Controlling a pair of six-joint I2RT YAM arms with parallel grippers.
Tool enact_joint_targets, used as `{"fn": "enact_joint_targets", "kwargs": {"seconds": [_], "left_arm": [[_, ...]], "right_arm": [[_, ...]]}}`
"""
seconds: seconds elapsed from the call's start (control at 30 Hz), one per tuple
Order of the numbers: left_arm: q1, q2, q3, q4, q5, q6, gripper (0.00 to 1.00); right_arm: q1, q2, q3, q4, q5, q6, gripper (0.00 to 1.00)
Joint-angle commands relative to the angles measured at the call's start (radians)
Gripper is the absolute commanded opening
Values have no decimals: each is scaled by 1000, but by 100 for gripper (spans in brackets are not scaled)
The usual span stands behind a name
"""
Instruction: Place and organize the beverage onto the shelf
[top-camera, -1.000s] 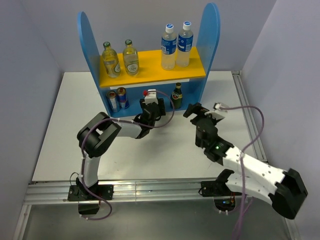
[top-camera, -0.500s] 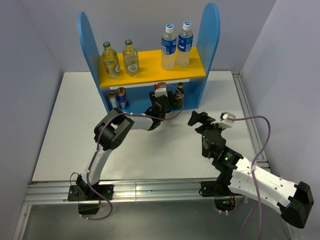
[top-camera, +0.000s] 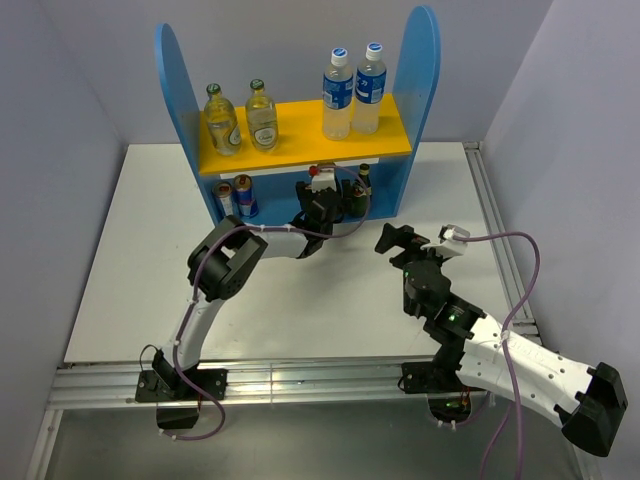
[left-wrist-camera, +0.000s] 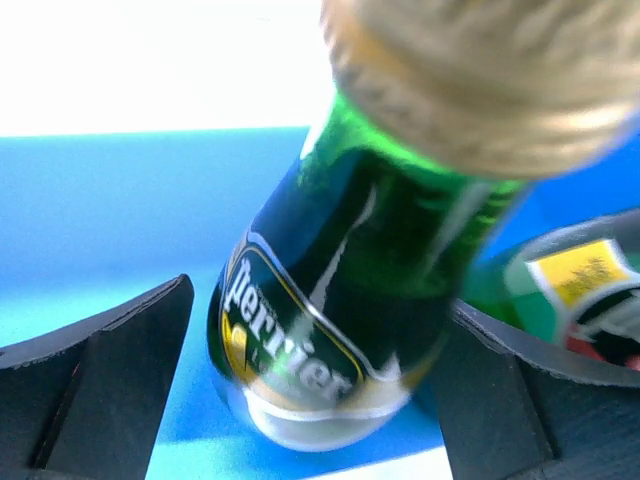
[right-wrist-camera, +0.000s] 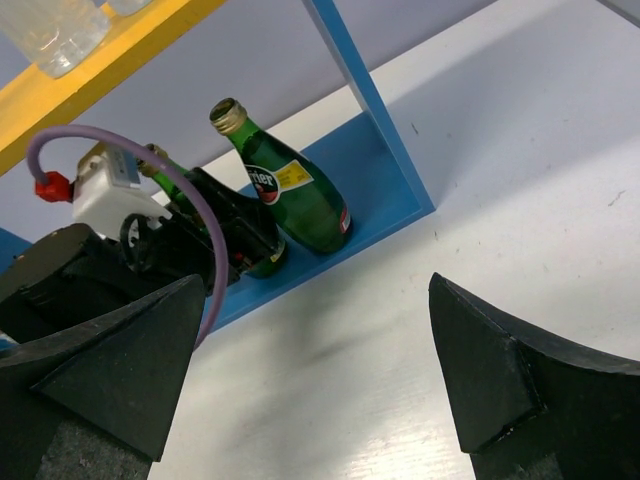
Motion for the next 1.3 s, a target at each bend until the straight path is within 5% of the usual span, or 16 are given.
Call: {"fn": "enact_joint_targets", "kwargs": {"seconds": [0.0,0.3,0.47,0.53,0.7,0.87,1.07,1.27], "left_arm": [[-22,-112,-33,53,-15,-5,99],[-99,-282,-209,21,-124,3,99],[-155,-478,-371,-133,-192,-84,99],[-189,-552,-381,-291,-232,-188,99],[-324,-872,-323,-1078,-344,-428,99],[-430,-1117,-145,-1477,-333,-516,99],[-444,-1325,-84,-1525,-315,-358,99],[-444,-1491,-156,-1424,-339,-244,99]], "right_arm": [[7,7,-9,26,23,10,100],[8,34,-6,31,34,6,100],[25,15,31,-57,15,27,100],[47,-4,63,-87,-43,4,100],[65,-19,288,-343,-271,-63,100],[91,-36,549,-629,-356,-129,100],[91,-67,807,-876,-385,-151,100],[93,-145,853,-972,-480,-134,100]]}}
